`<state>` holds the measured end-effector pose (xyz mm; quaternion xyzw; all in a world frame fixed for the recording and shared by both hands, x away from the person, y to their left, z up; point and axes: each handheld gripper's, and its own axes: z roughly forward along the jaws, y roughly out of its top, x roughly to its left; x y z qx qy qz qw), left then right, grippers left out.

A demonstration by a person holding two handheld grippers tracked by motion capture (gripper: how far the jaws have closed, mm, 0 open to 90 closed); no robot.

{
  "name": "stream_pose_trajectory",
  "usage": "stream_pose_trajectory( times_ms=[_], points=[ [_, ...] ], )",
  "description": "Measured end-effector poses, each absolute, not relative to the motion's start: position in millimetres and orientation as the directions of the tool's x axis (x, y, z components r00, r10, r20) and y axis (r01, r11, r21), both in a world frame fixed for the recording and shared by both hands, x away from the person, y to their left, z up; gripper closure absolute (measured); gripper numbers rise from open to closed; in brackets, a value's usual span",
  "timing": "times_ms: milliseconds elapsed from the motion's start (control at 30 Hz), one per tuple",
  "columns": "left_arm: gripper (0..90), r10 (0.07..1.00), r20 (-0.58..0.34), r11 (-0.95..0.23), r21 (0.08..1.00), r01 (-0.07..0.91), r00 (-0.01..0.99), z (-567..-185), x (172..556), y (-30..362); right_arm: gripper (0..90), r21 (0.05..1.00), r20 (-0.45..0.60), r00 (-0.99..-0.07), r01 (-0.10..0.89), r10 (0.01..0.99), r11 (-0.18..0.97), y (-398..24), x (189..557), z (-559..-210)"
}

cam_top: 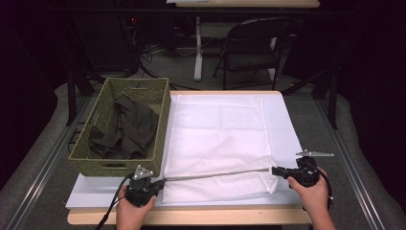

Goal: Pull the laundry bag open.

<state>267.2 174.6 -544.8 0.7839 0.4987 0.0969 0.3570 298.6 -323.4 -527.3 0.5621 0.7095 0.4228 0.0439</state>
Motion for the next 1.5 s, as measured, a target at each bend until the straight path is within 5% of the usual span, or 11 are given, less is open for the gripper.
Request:
stream_pose_trajectory(
  times_ms=[433,767,1033,1500],
  points=[
    [86.4,0.836,-0.223,-0.256,0.651,0.715,0.502,-548,266,173,81.4,0.602,0.375,-0.332,0.797,0.866,0.045,-327,286,-547],
    [78.9,0.825,-0.228,-0.267,0.649,0.712,0.517,-546,265,174,58.7,0.652,0.285,-0.373,0.750,0.883,0.106,-320,284,-546],
    [68.1,0.821,-0.217,-0.263,0.677,0.687,0.528,-542,264,173,56.4,0.709,0.151,-0.428,0.675,0.891,0.203,-321,279,-537],
    [54.4,0.818,-0.181,-0.285,0.697,0.658,0.546,-531,263,166,55.6,0.775,0.111,-0.486,0.589,0.867,0.230,-297,273,-523]
  ],
)
